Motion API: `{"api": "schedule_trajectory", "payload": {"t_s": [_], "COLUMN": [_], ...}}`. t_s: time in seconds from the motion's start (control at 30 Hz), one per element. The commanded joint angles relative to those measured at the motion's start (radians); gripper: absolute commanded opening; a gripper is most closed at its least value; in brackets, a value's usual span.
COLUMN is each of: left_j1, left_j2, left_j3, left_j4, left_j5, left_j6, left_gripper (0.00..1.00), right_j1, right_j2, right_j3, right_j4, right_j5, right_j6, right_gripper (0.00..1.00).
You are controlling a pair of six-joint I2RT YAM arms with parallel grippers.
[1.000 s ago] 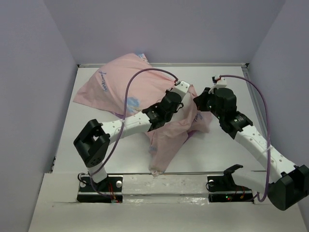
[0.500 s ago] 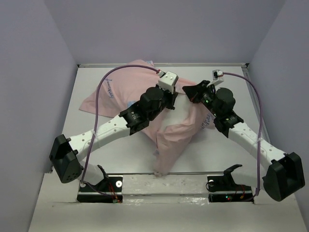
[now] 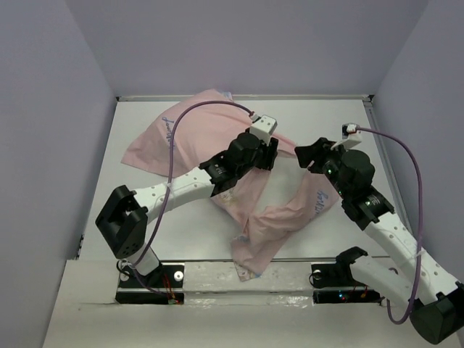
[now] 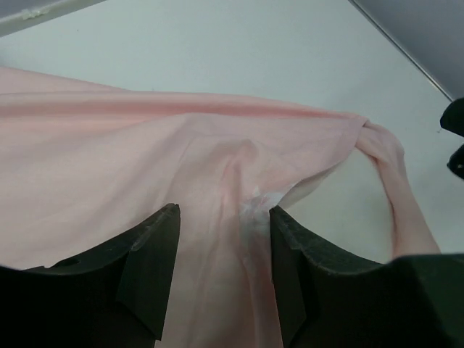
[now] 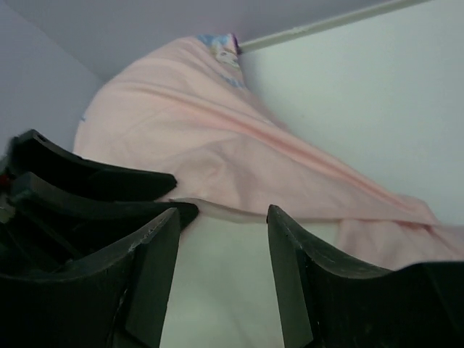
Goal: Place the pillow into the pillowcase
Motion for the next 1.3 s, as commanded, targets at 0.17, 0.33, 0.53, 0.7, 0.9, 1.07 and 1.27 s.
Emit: {"api": "schedule_trajectory", "payload": {"t_s": [0.17,0.33,0.53,0.7,0.9,1.07,1.27], "left_j1": [0.002,0.002,-0.015,-0.027,-0.027,-0.025,-0.018], "left_j2": [0.031,0.047,0.01,-0.029,0.0,0.005,-0.059], "left_j3": [0.118,0.132,0.139,0.144,0.161,0.158,0.084], "left_j4": [0.007,0.005,0.042,0.065,0.064,0.091,0.16], "left_j5": [0.032,0.043,0.071,0.12,0.129,0.157,0.241], "left_j6": [0.046,0.057,0.043,0.017,0.013,-0.021,-0.123], "left_gripper": [0.63,0.36,0.04,0.0,0.0,0.0,0.0], "right_j1": [0.002,0.002,0.002,0.002,0.002,0.002,0.002], "right_j2": [-0.018,0.025,0.048,-0.018,-0.135,-0.129,-0.026], "right_j3": [-0.069,-0.046,-0.075,-0.058,0.042,0.022,-0.179], "right_j4": [-0.209,-0.258,-0.238,-0.241,-0.302,-0.14,0.506], "right_j5": [0.179,0.216,0.264,0.25,0.105,-0.06,-0.077], "right_j6": [-0.047,-0.049,-0.016,-0.005,-0.052,0.008,0.212], "right_gripper": [0.64,0.54,0.29,0.03,0.0,0.0,0.0]}}
